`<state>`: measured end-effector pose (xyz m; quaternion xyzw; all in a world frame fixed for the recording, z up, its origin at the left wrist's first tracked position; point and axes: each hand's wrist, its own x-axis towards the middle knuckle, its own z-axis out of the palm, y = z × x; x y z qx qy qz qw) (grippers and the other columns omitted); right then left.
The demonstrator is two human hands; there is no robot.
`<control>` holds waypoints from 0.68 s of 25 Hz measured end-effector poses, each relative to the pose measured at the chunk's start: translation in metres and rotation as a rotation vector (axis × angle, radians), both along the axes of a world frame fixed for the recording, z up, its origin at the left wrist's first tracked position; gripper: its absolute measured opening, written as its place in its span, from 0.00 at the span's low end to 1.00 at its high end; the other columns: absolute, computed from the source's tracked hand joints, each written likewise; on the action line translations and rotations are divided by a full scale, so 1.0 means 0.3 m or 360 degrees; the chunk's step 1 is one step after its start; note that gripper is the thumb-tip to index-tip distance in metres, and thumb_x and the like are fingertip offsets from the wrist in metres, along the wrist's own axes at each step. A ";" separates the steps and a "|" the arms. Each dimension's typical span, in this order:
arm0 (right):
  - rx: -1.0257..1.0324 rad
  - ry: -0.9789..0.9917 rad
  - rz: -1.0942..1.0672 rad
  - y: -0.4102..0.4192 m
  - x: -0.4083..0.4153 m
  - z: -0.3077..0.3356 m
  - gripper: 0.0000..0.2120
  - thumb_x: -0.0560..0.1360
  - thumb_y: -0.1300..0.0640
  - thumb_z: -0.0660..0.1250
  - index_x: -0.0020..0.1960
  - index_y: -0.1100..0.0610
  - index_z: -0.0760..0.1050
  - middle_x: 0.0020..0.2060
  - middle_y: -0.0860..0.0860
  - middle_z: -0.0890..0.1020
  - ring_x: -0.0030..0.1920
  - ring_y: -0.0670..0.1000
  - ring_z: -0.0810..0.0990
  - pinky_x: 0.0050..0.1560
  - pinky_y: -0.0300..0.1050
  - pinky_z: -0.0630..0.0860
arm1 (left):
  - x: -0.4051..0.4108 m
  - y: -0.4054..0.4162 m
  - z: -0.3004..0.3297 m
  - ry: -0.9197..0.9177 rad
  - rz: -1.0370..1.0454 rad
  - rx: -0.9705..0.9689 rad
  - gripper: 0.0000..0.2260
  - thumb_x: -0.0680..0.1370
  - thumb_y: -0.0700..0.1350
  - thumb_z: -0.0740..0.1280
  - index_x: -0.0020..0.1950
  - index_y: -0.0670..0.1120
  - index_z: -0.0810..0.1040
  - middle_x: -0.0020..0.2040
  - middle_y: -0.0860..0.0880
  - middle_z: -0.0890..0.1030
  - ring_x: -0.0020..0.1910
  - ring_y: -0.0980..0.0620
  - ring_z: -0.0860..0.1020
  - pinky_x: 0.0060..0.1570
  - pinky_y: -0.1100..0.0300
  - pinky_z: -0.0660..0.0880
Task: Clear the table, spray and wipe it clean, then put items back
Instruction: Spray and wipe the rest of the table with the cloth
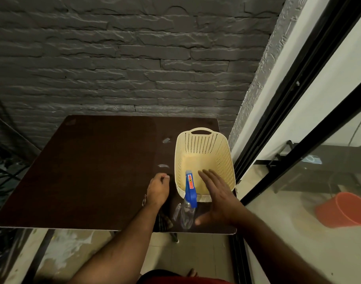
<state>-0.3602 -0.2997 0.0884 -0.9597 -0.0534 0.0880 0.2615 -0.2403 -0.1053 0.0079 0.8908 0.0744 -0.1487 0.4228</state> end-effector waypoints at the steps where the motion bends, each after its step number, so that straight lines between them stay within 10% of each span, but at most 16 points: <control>1: -0.0062 0.0057 -0.0024 -0.043 0.006 -0.004 0.65 0.57 0.30 0.74 0.77 0.43 0.34 0.78 0.44 0.39 0.76 0.47 0.33 0.74 0.54 0.41 | 0.007 -0.009 0.009 0.0009 0.0009 -0.0033 0.15 0.80 0.56 0.57 0.61 0.50 0.75 0.58 0.49 0.77 0.55 0.51 0.74 0.57 0.51 0.73; 10: 0.0204 0.0130 -0.1074 -0.252 0.103 -0.129 0.49 0.70 0.51 0.75 0.78 0.55 0.47 0.78 0.56 0.56 0.77 0.59 0.55 0.73 0.62 0.59 | 0.018 -0.104 0.072 0.0350 -0.0147 -0.0299 0.24 0.76 0.63 0.62 0.68 0.52 0.66 0.58 0.49 0.78 0.52 0.51 0.79 0.39 0.52 0.82; 17: 0.0681 0.0457 -0.1392 -0.225 0.150 -0.158 0.22 0.76 0.66 0.61 0.70 0.59 0.66 0.58 0.58 0.78 0.52 0.60 0.80 0.44 0.58 0.83 | 0.016 -0.130 0.077 0.0225 -0.0155 -0.0309 0.18 0.77 0.47 0.65 0.67 0.54 0.71 0.54 0.50 0.79 0.45 0.53 0.80 0.30 0.60 0.79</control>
